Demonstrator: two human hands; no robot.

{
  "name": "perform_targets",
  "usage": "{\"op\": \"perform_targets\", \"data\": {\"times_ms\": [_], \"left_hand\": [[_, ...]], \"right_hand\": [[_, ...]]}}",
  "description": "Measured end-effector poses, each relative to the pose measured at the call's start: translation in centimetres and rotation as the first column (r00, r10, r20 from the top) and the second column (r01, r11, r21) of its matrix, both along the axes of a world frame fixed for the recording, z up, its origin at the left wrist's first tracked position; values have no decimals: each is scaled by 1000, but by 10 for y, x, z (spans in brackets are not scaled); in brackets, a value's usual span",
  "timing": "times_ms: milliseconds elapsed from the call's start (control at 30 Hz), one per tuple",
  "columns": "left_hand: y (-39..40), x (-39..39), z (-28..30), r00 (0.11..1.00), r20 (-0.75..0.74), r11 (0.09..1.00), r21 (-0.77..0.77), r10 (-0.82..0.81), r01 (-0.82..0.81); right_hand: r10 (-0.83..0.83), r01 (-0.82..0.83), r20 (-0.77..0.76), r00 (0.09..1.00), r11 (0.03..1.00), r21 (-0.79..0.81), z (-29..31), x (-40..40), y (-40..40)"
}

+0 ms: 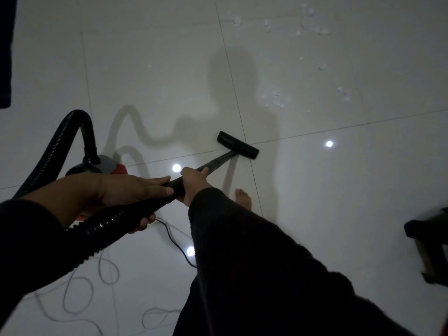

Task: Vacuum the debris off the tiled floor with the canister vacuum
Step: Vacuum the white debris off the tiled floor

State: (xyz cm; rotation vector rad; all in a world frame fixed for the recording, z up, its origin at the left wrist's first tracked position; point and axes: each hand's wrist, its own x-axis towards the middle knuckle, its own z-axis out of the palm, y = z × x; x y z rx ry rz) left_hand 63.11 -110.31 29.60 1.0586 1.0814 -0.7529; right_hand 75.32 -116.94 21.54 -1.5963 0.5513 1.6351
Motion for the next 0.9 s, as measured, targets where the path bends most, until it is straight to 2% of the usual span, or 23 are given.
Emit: {"op": "perform_targets", "data": {"times_ms": [100,200,467,900], "left_hand": [[-14,18,6,1000,-6,996,-84,6,-6],[-35,41,12,996,22,988,-130,83,-80],[-67,106,-15,958,113,945,-230,263,-232],[-82,257,-45,853,139,847,-275,503,-455]], "right_hand": [[3,-3,17,1000,999,-42,-6,10,-13],[57,-53,61,996,996,-77,-15,30,-25],[196,-186,139,971,979,-83,-37,106,-42],[424,-418,196,884,905,-76,-64,268,-19]]}}
